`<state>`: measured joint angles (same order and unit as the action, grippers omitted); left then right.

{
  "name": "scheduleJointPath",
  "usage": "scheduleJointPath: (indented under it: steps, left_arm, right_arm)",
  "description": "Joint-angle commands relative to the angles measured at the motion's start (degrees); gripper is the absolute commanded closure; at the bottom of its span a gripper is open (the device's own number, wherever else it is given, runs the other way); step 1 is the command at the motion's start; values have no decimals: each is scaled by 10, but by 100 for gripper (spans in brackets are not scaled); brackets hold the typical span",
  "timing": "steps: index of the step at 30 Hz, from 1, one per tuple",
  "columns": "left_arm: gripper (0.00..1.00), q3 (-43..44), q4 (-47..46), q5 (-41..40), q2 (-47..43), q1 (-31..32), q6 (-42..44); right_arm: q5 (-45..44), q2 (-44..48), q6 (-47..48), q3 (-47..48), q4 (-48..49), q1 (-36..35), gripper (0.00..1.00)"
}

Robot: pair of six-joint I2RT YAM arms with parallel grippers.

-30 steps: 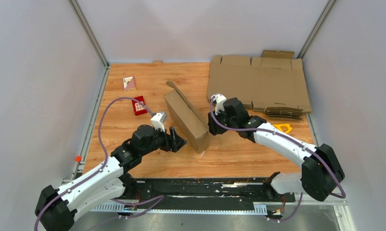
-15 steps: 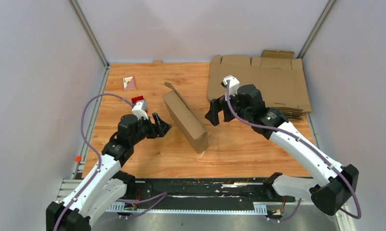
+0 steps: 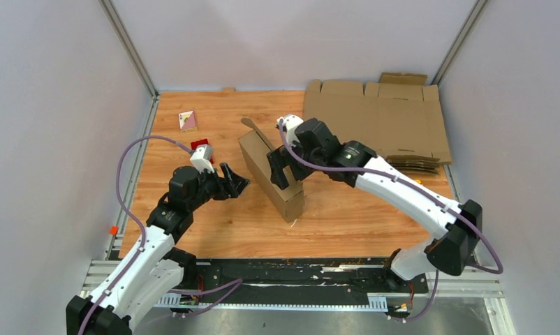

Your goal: Fold the paper box

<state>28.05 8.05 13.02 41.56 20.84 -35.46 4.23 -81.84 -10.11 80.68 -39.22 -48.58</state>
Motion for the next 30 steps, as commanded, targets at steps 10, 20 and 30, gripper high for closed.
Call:
scheduleJointPath:
  steps: [10,20,30]
  left_arm:
    - [15,4,3,-2,-10,-8,8]
    - [14,5,2,-15,-5,-10,13]
    - [14,41,-68,-39,42,-11,1]
  right_arm:
    - [-116,-106,-8,109,-132,-67,3]
    - [-124,-137,13,127,-174,-86,24]
    - [-126,-41,29,49,-196,-82,40]
